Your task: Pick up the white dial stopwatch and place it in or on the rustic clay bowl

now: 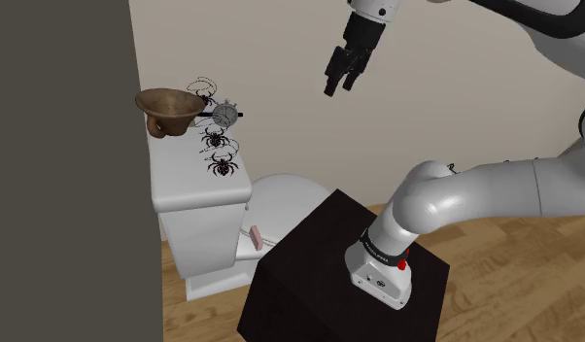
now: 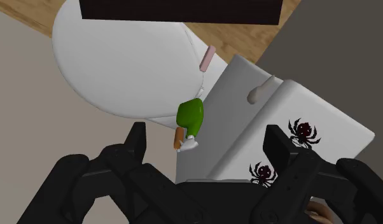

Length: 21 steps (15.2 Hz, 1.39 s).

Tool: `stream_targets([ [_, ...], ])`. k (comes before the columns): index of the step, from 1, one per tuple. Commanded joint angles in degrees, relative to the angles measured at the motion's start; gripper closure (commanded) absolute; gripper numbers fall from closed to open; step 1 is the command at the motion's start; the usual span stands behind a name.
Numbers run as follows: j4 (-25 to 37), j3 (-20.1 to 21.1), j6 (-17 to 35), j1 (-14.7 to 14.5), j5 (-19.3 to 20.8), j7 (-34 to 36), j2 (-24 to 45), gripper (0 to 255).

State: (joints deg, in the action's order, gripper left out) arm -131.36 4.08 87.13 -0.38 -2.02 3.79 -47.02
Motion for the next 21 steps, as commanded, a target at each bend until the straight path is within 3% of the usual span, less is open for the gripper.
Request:
stream_targets([
  [1, 0.0, 0.0, 0.0, 0.0, 0.0, 0.0, 0.0, 0],
  [11, 1.2, -7.9, 17.3, -5.3, 2.5, -23.6, 16.6, 0],
  [21, 11.5, -12.1, 28.5, -10.7, -1.3, -46.9, 37.1, 0],
])
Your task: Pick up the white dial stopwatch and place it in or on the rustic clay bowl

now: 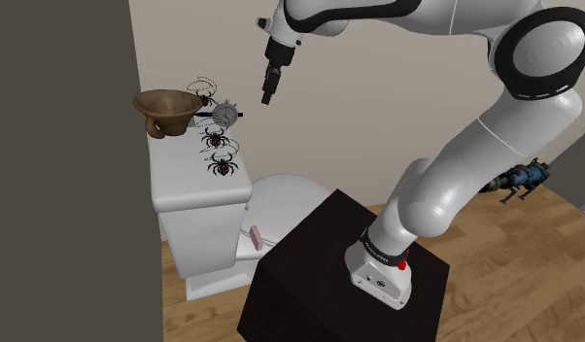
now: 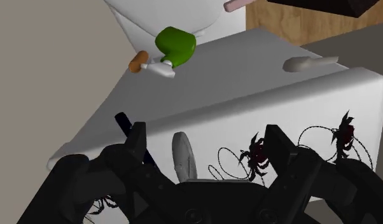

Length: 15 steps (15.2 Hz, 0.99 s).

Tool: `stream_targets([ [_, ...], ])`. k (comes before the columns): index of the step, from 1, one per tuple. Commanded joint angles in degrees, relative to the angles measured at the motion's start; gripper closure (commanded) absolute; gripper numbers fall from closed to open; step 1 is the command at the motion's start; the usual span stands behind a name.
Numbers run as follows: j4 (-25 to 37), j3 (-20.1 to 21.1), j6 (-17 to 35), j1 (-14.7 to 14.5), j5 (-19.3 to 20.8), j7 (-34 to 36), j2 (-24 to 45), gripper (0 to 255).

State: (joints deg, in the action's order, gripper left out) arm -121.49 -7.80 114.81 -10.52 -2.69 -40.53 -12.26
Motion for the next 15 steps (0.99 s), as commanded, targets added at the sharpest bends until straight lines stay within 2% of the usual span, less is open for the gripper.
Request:
stream_targets([
  [1, 3.0, -0.4, 1.5, -0.9, -1.3, -4.9, 4.4, 0],
  [7, 12.4, 0.3, 4.0, -2.6, -5.1, -17.9, 16.4, 0],
  [15, 9.5, 0.7, 9.3, -2.7, -5.8, -18.3, 18.8, 0],
])
